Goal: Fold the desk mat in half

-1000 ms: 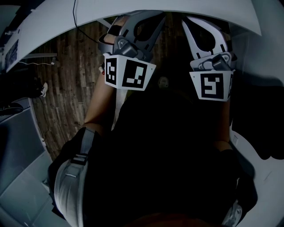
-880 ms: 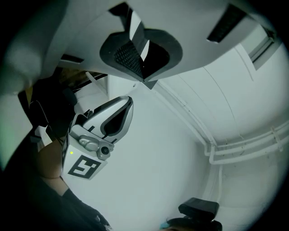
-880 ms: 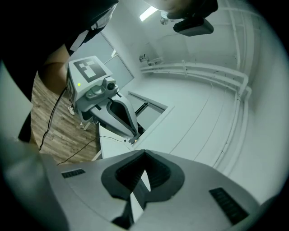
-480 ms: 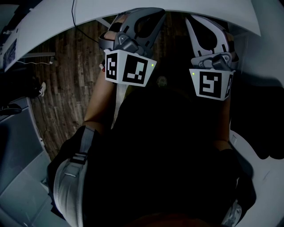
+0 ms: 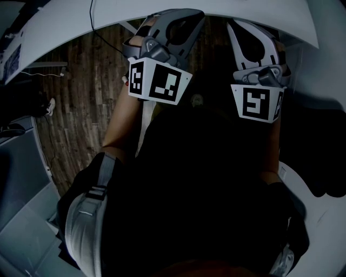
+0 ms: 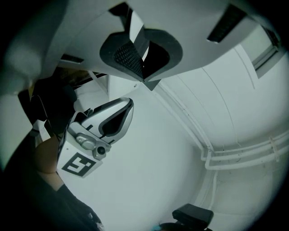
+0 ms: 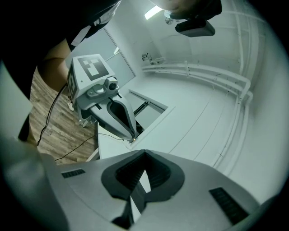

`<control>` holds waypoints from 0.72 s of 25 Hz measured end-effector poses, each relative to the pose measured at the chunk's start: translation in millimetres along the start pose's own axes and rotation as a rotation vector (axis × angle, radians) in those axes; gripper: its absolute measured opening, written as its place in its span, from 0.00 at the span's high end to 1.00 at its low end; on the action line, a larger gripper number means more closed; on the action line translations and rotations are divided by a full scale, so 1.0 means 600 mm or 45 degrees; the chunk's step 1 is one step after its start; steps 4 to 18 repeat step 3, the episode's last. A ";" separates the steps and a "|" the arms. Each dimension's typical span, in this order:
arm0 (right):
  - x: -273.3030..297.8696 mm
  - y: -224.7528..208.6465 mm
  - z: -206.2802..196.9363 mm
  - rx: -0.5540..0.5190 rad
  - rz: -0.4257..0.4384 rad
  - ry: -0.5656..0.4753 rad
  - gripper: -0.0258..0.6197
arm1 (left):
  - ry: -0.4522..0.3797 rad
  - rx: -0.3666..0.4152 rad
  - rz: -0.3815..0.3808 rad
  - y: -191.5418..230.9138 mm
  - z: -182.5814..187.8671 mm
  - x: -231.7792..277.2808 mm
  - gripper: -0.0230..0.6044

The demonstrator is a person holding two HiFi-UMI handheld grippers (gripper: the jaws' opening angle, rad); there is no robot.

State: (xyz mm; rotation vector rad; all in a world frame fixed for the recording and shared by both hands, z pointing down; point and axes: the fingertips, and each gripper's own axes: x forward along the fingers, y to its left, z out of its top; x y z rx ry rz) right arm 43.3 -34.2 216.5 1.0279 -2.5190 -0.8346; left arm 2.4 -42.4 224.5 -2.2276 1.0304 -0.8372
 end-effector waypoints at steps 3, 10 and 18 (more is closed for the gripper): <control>0.004 0.009 -0.006 -0.021 0.015 0.032 0.91 | 0.027 0.026 0.008 0.003 -0.011 0.000 0.94; 0.004 0.009 -0.006 -0.021 0.015 0.032 0.91 | 0.027 0.026 0.008 0.003 -0.011 0.000 0.94; 0.004 0.009 -0.006 -0.021 0.015 0.032 0.91 | 0.027 0.026 0.008 0.003 -0.011 0.000 0.94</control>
